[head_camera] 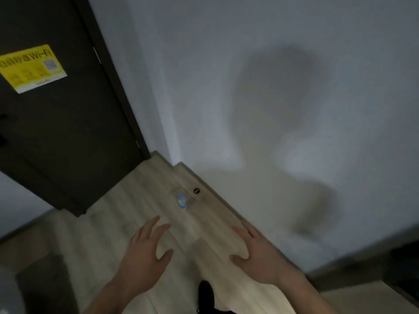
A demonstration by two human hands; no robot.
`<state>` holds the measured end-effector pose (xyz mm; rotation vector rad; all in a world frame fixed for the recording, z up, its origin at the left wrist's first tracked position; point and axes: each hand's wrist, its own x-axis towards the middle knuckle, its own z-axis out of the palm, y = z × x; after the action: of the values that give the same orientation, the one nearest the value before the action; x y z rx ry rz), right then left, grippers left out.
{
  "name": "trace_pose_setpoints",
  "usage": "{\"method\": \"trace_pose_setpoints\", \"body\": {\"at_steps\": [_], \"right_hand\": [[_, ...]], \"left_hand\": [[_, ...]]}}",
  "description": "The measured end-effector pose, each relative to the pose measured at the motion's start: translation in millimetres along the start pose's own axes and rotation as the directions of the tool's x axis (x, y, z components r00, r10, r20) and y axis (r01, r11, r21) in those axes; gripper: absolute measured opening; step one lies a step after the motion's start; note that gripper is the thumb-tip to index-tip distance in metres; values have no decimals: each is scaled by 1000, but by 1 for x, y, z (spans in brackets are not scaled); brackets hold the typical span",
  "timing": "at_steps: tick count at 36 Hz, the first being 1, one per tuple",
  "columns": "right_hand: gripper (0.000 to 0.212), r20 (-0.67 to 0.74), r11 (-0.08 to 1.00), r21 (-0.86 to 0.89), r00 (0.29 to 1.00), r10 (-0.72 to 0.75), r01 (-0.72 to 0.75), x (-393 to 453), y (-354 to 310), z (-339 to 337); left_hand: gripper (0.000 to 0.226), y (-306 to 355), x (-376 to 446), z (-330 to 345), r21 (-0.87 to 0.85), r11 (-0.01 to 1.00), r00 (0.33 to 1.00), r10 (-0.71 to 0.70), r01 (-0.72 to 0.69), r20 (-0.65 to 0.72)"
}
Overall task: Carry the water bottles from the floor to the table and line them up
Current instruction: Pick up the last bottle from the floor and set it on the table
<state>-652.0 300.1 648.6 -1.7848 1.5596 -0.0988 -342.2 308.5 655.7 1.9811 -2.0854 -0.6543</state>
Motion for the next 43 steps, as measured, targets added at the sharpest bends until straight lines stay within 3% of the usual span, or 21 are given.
{"method": "trace_pose_setpoints", "body": {"at_steps": [11,18,26,32,36,43], "right_hand": [[76,-30,990,60,992,-126,128,159,-56,-55],[77,-22,995,30,996,-91,92,229,-67,-71],[73,-21,999,34,1000,15,-14,314,-83,-68],[74,-66,983,58,982,175,-172,389,-92,-55],[76,-87,957,49,953,290,-287,442,-93,-38],[79,-7,908,42,909,417,-416,534,-69,5]], "left_hand": [[64,-54,121,-48,34,994,994,-102,101,35],[65,-77,203,-60,45,996,993,-80,76,93],[68,-129,322,-68,86,996,980,-1,-16,199],[74,-181,430,-58,112,989,935,53,-98,350],[72,-213,496,-36,151,973,892,93,-176,443],[68,-266,590,41,215,943,818,90,-253,568]]}}
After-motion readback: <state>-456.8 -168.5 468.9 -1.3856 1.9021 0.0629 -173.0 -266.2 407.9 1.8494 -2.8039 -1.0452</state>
